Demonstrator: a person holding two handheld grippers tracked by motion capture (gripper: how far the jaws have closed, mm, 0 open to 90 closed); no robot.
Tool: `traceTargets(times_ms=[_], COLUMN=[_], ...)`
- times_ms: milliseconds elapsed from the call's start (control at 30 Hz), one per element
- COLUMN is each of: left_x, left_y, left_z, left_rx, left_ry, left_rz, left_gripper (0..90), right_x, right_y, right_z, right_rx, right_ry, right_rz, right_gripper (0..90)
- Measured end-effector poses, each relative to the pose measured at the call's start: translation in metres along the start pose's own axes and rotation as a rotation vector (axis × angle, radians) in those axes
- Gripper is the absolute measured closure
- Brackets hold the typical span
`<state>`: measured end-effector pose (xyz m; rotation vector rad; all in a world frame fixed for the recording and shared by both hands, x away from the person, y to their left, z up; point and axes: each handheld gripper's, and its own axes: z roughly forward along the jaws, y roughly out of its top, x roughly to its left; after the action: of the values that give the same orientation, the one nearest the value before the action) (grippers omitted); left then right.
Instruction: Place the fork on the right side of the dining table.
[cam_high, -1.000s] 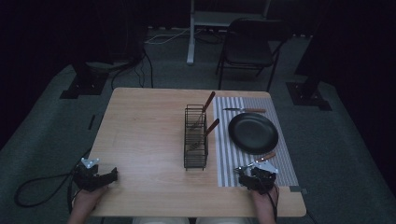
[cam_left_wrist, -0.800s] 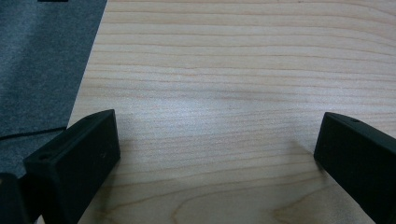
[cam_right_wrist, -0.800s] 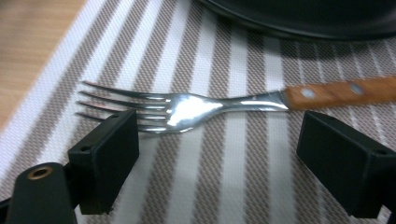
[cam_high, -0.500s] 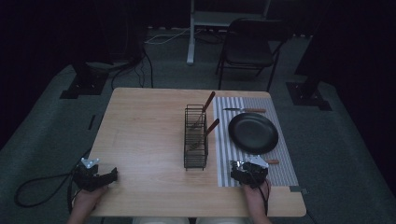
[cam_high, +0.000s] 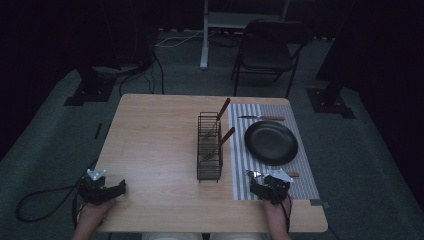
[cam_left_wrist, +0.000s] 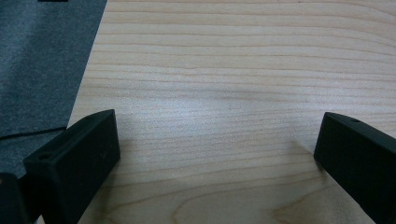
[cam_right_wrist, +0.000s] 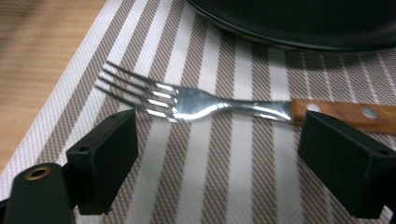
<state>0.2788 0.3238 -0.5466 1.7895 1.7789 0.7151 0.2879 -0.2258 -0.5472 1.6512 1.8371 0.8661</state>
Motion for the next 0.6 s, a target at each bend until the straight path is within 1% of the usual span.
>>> traceTargets(times_ms=[67, 100, 133, 167, 233, 267, 400, 467, 533, 567, 600], left_x=[0.000, 0.000, 0.000, 0.000, 0.000, 0.000, 0.000, 0.000, 0.000, 0.000, 0.000], left_y=[0.000, 0.000, 0.000, 0.000, 0.000, 0.000, 0.000, 0.000, 0.000, 0.000, 0.000], left_z=[0.000, 0.000, 0.000, 0.000, 0.000, 0.000, 0.000, 0.000, 0.000, 0.000, 0.000], left_rx=[0.000, 0.000, 0.000, 0.000, 0.000, 0.000, 0.000, 0.000, 0.000, 0.000, 0.000], left_ry=[0.000, 0.000, 0.000, 0.000, 0.000, 0.000, 0.000, 0.000, 0.000, 0.000, 0.000], left_rz=[0.000, 0.000, 0.000, 0.000, 0.000, 0.000, 0.000, 0.000, 0.000, 0.000, 0.000], left_gripper=[0.6, 0.6, 0.6, 0.6, 0.6, 0.6, 0.6, 0.6, 0.7, 0.6, 0.7], right_x=[-0.002, -0.008, -0.012, -0.019, -0.019, -0.031, -0.046, -0.051, -0.055, -0.058, -0.058], right_y=[-0.002, -0.005, -0.007, -0.010, -0.010, -0.013, -0.019, -0.020, -0.021, -0.022, -0.022], right_z=[-0.002, -0.006, -0.009, -0.013, -0.013, -0.018, -0.025, -0.028, -0.029, -0.030, -0.030], right_rx=[0.002, -0.002, 0.000, -0.005, -0.005, -0.012, -0.027, -0.032, -0.035, -0.036, -0.036], right_ry=[0.003, 0.005, 0.006, 0.019, 0.019, 0.028, 0.016, 0.014, -0.011, -0.009, -0.009], right_rz=[-0.003, 0.000, 0.009, 0.029, 0.029, 0.054, 0.096, 0.090, 0.067, 0.066, 0.066], right_gripper=[12.0, 11.9, 12.0, 12.0, 12.0, 12.0, 12.8, 12.8, 12.8, 12.8, 12.8])
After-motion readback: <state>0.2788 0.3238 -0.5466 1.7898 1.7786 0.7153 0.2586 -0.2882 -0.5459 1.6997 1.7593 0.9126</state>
